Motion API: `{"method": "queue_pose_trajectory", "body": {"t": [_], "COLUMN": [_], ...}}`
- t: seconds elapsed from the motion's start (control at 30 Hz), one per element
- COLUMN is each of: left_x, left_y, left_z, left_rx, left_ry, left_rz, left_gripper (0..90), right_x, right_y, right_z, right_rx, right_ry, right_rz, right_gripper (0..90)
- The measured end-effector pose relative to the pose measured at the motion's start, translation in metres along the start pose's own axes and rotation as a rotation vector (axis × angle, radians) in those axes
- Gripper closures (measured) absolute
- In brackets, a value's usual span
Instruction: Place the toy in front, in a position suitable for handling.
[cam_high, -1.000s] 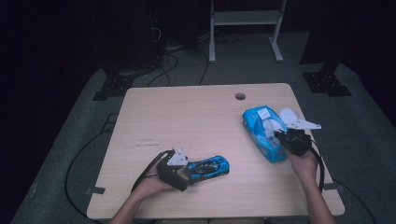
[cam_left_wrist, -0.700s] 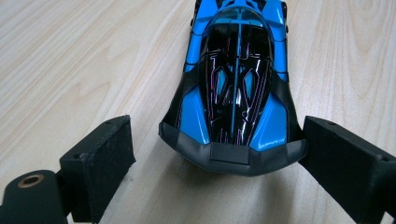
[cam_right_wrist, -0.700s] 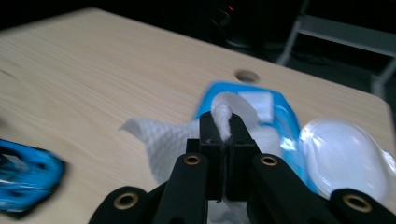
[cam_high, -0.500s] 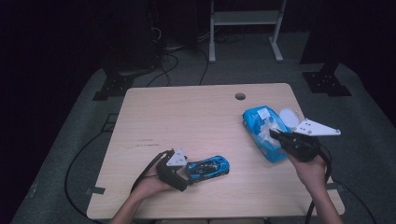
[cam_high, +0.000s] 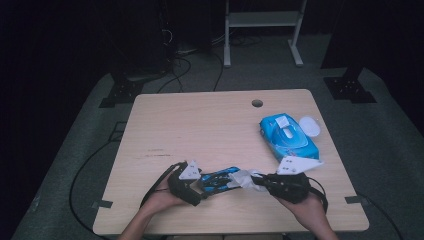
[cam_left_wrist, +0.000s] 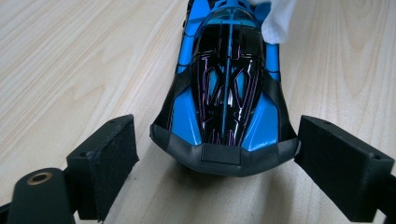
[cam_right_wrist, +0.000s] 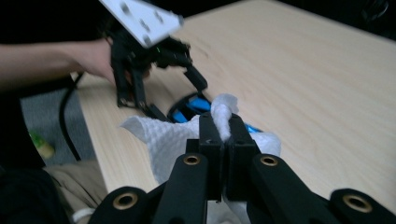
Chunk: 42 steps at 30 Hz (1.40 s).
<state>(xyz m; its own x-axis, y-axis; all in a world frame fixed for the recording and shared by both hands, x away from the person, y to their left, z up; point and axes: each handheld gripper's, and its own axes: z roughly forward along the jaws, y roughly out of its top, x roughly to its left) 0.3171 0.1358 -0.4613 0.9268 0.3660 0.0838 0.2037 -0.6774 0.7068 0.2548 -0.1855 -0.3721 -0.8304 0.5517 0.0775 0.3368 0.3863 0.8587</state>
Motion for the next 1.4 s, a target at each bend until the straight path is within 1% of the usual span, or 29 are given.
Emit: {"method": "queue_pose_trajectory", "body": {"t": [0.03,0.07,0.17,0.2,0.23,0.27,0.3,0.33,0.37,0.4,0.43,0.53,0.57,0.63,0.67,0.7,0.73,0.77,0.8,0.83,0.97,1.07,1.1,1.17,1.27,1.3,1.33,1.37,1.4], "left_x": [0.001,0.001,0.002,0.003,0.004,0.004,0.004,0.004,0.003,0.003,0.004,0.004,0.005,0.004,0.004,0.005,0.005,0.005,0.005,0.006,0.005,0.005,0.005,0.005,0.004,0.004,0.004,0.004,0.004], "left_y": [0.0,0.0,-0.001,-0.002,-0.002,-0.002,-0.003,-0.002,-0.002,-0.002,-0.002,-0.002,-0.002,-0.002,-0.002,-0.002,-0.002,-0.003,-0.003,-0.003,-0.002,-0.002,-0.002,-0.001,-0.001,-0.001,-0.001,-0.001,-0.001], "left_z": [0.0,0.0,0.0,0.0,0.0,0.0,0.0,0.0,0.0,0.0,0.001,0.003,0.005,0.005,0.005,0.005,0.005,0.005,0.005,0.006,0.006,0.006,0.006,0.007,0.008,0.008,0.008,0.008,0.008], "left_rx": [0.002,0.002,0.001,-0.006,-0.002,-0.002,-0.002,-0.003,-0.004,-0.004,-0.001,0.003,0.011,0.014,0.014,0.013,0.013,0.016,0.016,0.016,0.018,0.018,0.017,0.016,0.01,0.009,0.009,0.01,0.01], "left_ry": [-0.008,-0.008,-0.017,-0.027,-0.031,-0.031,-0.034,-0.038,-0.037,-0.037,-0.037,-0.041,-0.044,-0.044,-0.049,-0.051,-0.051,-0.061,-0.061,-0.063,-0.065,-0.065,-0.065,-0.065,-0.063,-0.063,-0.063,-0.061,-0.061], "left_rz": [-0.004,-0.004,-0.011,-0.013,-0.014,-0.014,-0.014,-0.014,-0.013,-0.013,-0.012,-0.018,-0.018,-0.018,-0.019,-0.019,-0.019,-0.02,-0.02,-0.019,-0.023,-0.026,-0.027,-0.028,-0.032,-0.031,-0.031,-0.028,-0.028], "left_gripper": [13.5,14.8,15.9,18.6,19.3,19.4,19.9,20.9,20.8,20.4,19.6,19.6,19.6,19.6,20.0,20.6,21.4,22.8,22.9,22.9,23.3,23.4,23.4,23.4,23.4,23.4,23.4,23.4,23.4], "right_x": [-0.004,-0.004,-0.015,-0.017,-0.023,-0.023,-0.027,-0.03,-0.033,-0.033,-0.038,-0.042,-0.045,-0.046,-0.047,-0.049,-0.049,-0.052,-0.053,-0.053,-0.051,-0.046,-0.039,-0.036,-0.022,-0.013,-0.013,-0.009,-0.009], "right_y": [-0.002,-0.002,-0.007,-0.009,-0.013,-0.013,-0.016,-0.018,-0.021,-0.021,-0.025,-0.029,-0.033,-0.036,-0.037,-0.038,-0.038,-0.04,-0.041,-0.041,-0.041,-0.039,-0.035,-0.033,-0.027,-0.025,-0.025,-0.024,-0.024], "right_z": [0.008,0.008,0.035,0.045,0.064,0.064,0.079,0.084,0.087,0.087,0.089,0.092,0.094,0.096,0.097,0.097,0.097,0.097,0.097,0.097,0.097,0.098,0.1,0.101,0.11,0.116,0.116,0.119,0.119], "right_rx": [0.017,0.017,0.065,0.087,0.13,0.13,0.187,0.199,0.2,0.2,0.2,0.207,0.208,0.219,0.208,0.203,0.203,0.193,0.192,0.192,0.202,0.198,0.19,0.18,0.161,0.16,0.16,0.166,0.166], "right_ry": [0.011,0.011,0.026,0.021,0.013,0.013,-0.029,-0.039,-0.033,-0.033,-0.03,-0.033,-0.03,-0.044,-0.039,-0.03,-0.03,-0.01,-0.012,-0.012,-0.032,-0.034,-0.02,-0.008,0.057,0.09,0.09,0.082,0.082], "right_rz": [0.008,0.008,0.042,0.026,0.016,0.016,-0.013,-0.018,0.0,0.0,0.025,0.032,0.053,0.058,0.07,0.087,0.087,0.11,0.111,0.111,0.076,0.056,0.033,0.023,0.005,-0.015,-0.015,-0.047,-0.047], "right_gripper": [86.8,86.8,86.6,86.3,84.9,84.9,82.3,81.5,80.6,80.6,77.3,69.8,65.1,62.5,61.6,61.3,61.3,65.1,70.5,70.5,83.6,85.2,85.7,85.9,86.1,86.0,86.0,85.8,85.8]}}
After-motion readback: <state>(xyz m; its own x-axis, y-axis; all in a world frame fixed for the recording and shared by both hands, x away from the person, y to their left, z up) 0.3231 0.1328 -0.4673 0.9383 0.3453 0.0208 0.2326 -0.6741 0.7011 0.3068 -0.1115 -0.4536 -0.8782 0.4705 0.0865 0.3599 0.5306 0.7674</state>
